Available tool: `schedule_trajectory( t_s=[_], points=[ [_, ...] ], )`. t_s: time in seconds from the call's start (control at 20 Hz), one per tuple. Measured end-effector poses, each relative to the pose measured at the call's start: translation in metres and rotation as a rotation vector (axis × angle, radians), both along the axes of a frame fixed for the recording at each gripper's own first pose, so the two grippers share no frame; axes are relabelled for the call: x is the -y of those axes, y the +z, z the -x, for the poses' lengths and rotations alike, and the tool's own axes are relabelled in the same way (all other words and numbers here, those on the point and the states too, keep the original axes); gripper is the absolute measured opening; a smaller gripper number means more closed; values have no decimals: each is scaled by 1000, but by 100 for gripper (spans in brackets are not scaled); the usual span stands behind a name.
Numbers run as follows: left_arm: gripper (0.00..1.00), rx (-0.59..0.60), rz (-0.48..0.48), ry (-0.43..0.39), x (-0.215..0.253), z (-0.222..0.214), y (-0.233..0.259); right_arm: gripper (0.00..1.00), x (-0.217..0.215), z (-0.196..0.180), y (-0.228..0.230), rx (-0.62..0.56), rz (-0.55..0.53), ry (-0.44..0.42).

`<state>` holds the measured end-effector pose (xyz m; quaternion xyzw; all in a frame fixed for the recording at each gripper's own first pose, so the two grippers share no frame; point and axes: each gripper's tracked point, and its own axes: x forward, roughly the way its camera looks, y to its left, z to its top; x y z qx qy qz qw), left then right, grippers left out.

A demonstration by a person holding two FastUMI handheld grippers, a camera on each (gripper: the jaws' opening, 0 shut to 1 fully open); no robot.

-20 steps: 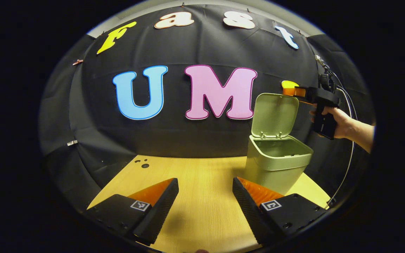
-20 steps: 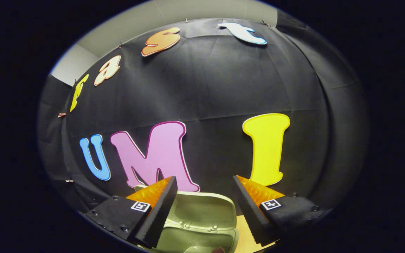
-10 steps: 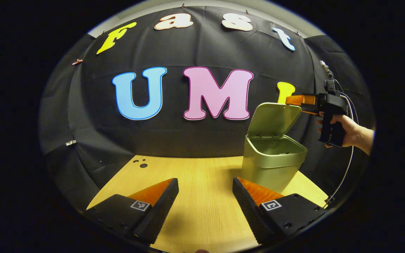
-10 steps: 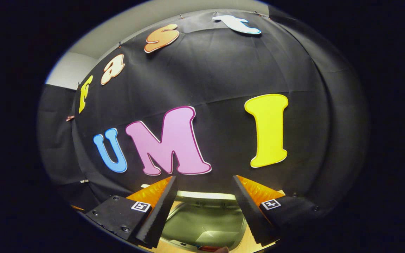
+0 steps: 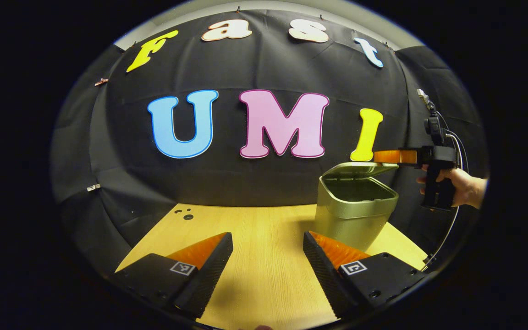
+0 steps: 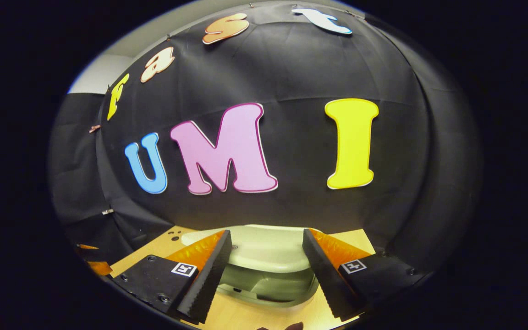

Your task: Press the lid of the desktop garbage bin to open it, pick up the crumpled paper on the desktop and throw it into the bin, then pick up the pop can on the desktop and drop it into the bin, and finally close the garbage bin lid.

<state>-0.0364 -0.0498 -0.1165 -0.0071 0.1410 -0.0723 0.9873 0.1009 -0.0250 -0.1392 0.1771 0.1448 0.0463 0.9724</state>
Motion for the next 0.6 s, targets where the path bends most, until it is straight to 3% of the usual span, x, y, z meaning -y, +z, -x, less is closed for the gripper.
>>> schedule_trajectory(
  t_s=[0.4, 0.6],
  points=[
    [99, -2, -3, -5, 1, 5, 1, 98, -43, 2, -28, -41, 66, 72],
    [99, -3, -8, 2, -3, 6, -1, 98, -55, -1, -40, -43, 90, 68]
  ],
)
